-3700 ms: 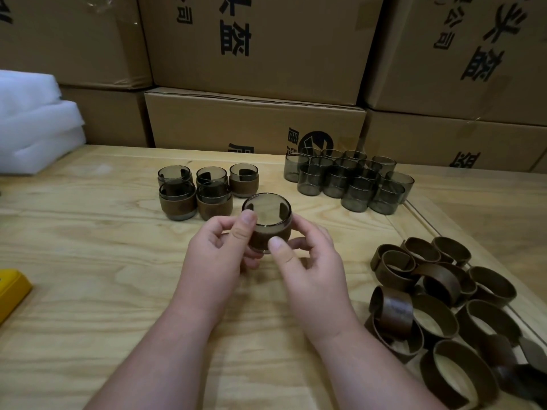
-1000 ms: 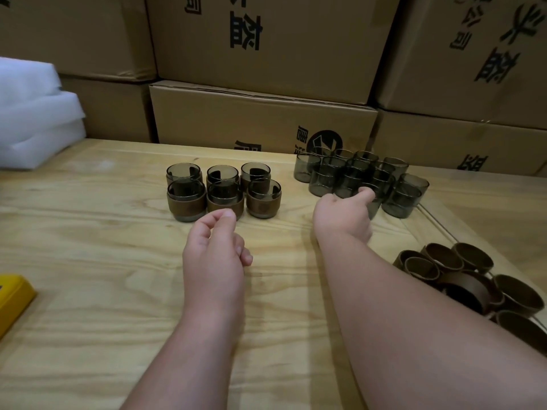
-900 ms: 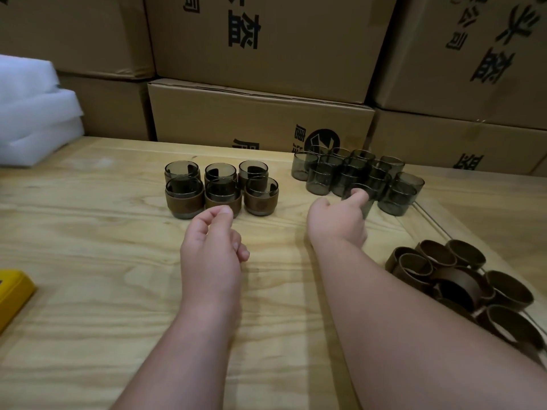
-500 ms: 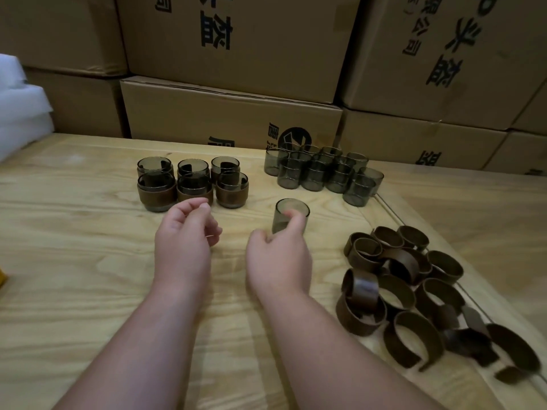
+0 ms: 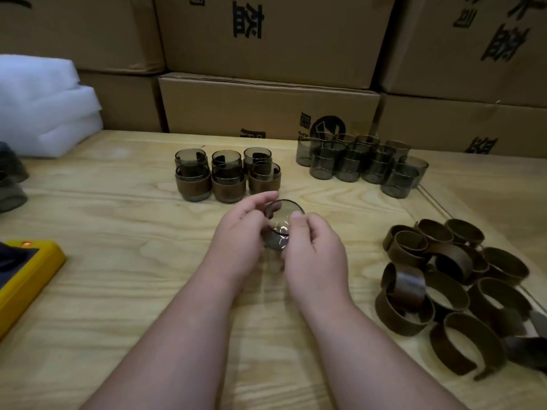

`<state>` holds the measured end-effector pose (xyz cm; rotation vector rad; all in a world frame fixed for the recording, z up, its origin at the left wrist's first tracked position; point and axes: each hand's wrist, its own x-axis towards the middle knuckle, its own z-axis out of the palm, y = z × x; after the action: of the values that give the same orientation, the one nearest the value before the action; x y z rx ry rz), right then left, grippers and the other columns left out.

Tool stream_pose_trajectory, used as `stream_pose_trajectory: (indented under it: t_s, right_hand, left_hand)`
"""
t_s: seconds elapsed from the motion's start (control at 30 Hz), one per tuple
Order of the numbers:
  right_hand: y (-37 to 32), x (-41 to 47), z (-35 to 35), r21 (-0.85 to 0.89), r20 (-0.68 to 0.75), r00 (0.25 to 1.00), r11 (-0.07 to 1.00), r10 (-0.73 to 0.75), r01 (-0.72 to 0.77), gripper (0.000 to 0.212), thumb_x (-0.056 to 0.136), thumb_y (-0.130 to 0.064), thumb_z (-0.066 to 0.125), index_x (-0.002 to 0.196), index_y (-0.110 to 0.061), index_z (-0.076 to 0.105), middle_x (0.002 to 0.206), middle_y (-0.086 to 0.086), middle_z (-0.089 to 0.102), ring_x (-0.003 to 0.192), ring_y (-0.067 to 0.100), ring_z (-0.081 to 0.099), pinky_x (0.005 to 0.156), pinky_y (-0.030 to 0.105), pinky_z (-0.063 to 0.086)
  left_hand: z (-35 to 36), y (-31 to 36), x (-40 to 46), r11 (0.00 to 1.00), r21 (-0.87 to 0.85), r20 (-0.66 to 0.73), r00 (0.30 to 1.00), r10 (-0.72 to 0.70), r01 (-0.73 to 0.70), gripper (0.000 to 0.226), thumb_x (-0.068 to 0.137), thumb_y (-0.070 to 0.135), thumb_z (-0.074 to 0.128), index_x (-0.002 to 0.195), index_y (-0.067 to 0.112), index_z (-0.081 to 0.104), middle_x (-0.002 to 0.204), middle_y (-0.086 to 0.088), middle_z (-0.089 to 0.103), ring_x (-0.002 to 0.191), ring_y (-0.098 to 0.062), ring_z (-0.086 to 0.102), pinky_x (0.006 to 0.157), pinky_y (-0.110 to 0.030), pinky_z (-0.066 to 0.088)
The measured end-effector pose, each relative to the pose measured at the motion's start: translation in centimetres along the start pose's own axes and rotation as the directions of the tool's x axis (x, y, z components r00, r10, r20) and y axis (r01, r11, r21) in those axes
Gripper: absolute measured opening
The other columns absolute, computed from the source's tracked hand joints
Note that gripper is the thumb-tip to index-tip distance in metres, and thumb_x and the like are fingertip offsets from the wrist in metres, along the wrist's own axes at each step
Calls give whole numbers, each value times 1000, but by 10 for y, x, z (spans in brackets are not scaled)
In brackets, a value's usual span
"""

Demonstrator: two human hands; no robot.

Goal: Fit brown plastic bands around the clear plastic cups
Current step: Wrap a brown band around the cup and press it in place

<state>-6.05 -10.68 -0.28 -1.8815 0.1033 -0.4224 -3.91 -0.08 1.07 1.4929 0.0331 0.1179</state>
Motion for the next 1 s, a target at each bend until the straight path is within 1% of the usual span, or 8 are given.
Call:
stream_pose_trajectory:
  t_s: [0.1,0.27,0.4,0.6,0.73,0.83,0.9,1.0]
  right_hand:
    - [2,5,-4,52,-30,1000,999,-4,5,45,90,-60,38,72,-21,55,62,4,63,63,23,58,63,47,51]
    - [2,5,-9,266,8,1000,964,-10,8,45,84,-64,36,73,-28,60,53,-7,50,60,19,49,62,41,43]
    - [4,12,-17,424,44,996,904,-82,56,35,92,-37,35,83,-20,65,57,-1,51,57,10,49,54,22,43]
    - [6,17,-13,377,-2,996,922,-91,85,42,94,-36,31,101,-25,71,93,-5,63,81,8,56,73,28,47]
    - [1,15,-9,293,29,992,950,-119,106,28,94,-43,42,111,-44,65,126,-14,56,106,-9,57,87,7,45]
    - [4,18,-5,347,206,978,937,-38,-37,46,83,-50,58,128,-40,60,135,-9,59,111,1,64,94,20,53]
    - [6,18,-3,330,262,965,941,-20,-70,59,80,-44,62,138,-33,58,122,-9,70,107,8,70,100,36,56]
    - [9,21,-1,306,281,960,948,-5,-84,63,78,-35,61,141,-32,58,105,-10,77,98,7,73,97,40,58]
  left_hand:
    - [-3,-3,0,999,39,84,996,26,-30,64,83,-13,41,126,28,66,119,6,73,99,-2,69,74,-16,55]
    - [-1,-11,-5,939,299,260,962,88,-167,82,79,5,68,145,46,41,136,16,58,90,-5,70,67,-21,54]
    - [1,-10,-4,939,309,158,982,107,-152,89,67,30,80,145,42,41,130,14,62,108,-2,69,95,-27,56]
    - [2,-14,1,962,227,28,989,147,-150,66,66,28,86,124,40,57,121,12,68,104,-8,71,97,-35,57]
    - [2,-14,1,968,159,16,981,194,-195,67,62,26,85,120,44,59,123,11,68,99,-12,74,89,-31,59]
    - [2,-13,0,968,136,47,978,205,-210,71,63,19,85,126,38,58,119,16,72,95,-11,76,79,-23,59]
    - [1,-15,0,966,144,53,977,207,-213,69,73,3,84,126,39,58,117,20,71,92,-12,76,75,-24,60]
    - [1,-16,1,963,175,45,978,202,-207,67,78,-3,80,119,45,59,114,23,69,91,-10,76,75,-25,61]
